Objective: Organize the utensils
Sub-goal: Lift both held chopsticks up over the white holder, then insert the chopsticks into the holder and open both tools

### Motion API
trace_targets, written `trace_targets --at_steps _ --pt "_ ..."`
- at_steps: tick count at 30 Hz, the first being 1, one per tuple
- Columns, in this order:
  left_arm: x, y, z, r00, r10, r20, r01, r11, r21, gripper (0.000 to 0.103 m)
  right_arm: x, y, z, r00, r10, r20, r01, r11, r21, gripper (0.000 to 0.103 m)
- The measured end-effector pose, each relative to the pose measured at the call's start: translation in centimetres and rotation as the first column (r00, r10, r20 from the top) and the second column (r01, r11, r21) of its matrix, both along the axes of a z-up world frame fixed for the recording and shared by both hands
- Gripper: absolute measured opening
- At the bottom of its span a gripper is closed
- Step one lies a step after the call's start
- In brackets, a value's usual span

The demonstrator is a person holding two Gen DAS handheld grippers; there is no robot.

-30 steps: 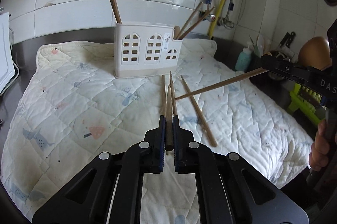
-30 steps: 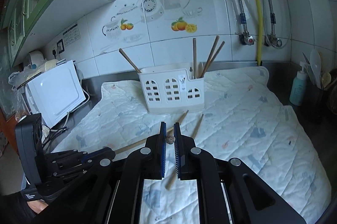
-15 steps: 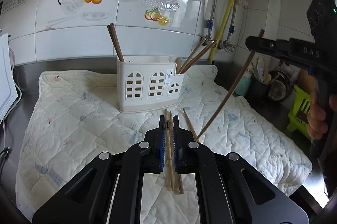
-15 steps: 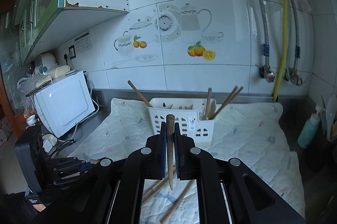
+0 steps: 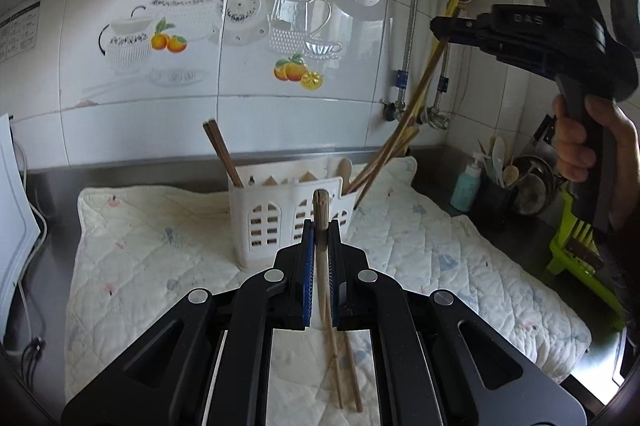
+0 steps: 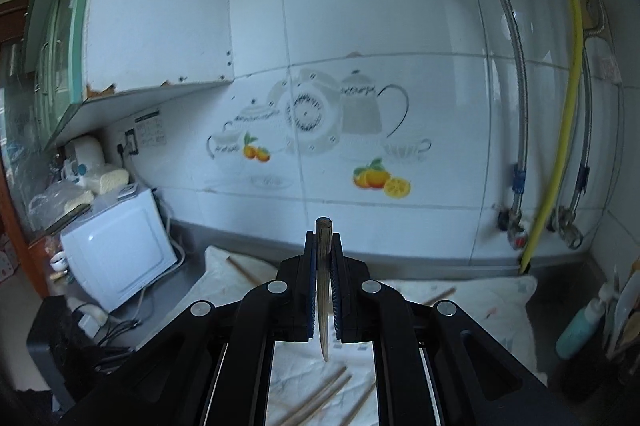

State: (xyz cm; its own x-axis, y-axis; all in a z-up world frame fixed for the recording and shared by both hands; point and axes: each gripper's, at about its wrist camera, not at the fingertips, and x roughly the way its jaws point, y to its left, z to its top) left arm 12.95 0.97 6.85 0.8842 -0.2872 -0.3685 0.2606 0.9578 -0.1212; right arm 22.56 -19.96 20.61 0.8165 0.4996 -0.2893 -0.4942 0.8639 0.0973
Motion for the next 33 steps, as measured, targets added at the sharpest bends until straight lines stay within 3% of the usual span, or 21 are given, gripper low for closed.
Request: trace_targets --at_steps 8,16,23,24,26,29,31,33 --pt "1.8 0.7 3.9 0.998 0.007 0.063 -0.007 1.000 -0.008 0.005 5.2 0.6 0.6 0.995 -0.097 0.021 0.097 0.995 -0.021 0.006" --pt "3.2 0.8 8.7 0.984 0.036 0.175 -0.034 0.999 -0.010 0.005 10.0 1.2 -3.7 0.989 -0.135 -0.058 0.131 0.989 -0.062 0.006" --pt "5.3 0.6 12.0 0.964 0.064 0.259 -0.067 0.998 0.003 0.005 11.7 1.4 -7.4 0.981 -0.136 -0.136 0.122 0.987 -0.109 0.008" --pt "5.7 0.5 12.2 0.961 0.072 0.266 -0.077 0.997 0.008 0.005 11.7 1.3 -7.6 0.981 -0.137 -0.140 0.122 0.986 -0.110 0.010" --pt "6.7 0.4 12.4 0.958 0.084 0.274 -0.093 0.995 0.020 0.005 11.5 1.0 -7.9 0.981 -0.138 -0.139 0.124 0.986 -0.108 0.028" --pt "8.3 0.2 12.3 0.954 0.108 0.281 -0.121 0.992 0.031 0.005 10.9 0.5 -8.1 0.982 -0.141 -0.121 0.126 0.984 -0.128 0.039" --pt "9.3 0.2 12.2 0.954 0.119 0.275 -0.131 0.991 0.025 0.005 10.3 0.1 -8.1 0.984 -0.139 -0.114 0.124 0.984 -0.128 0.052" --pt "10.2 0.1 11.9 0.950 0.135 0.282 -0.150 0.988 0.030 0.005 9.8 -0.4 -8.1 0.985 -0.135 -0.105 0.122 0.985 -0.126 0.054"
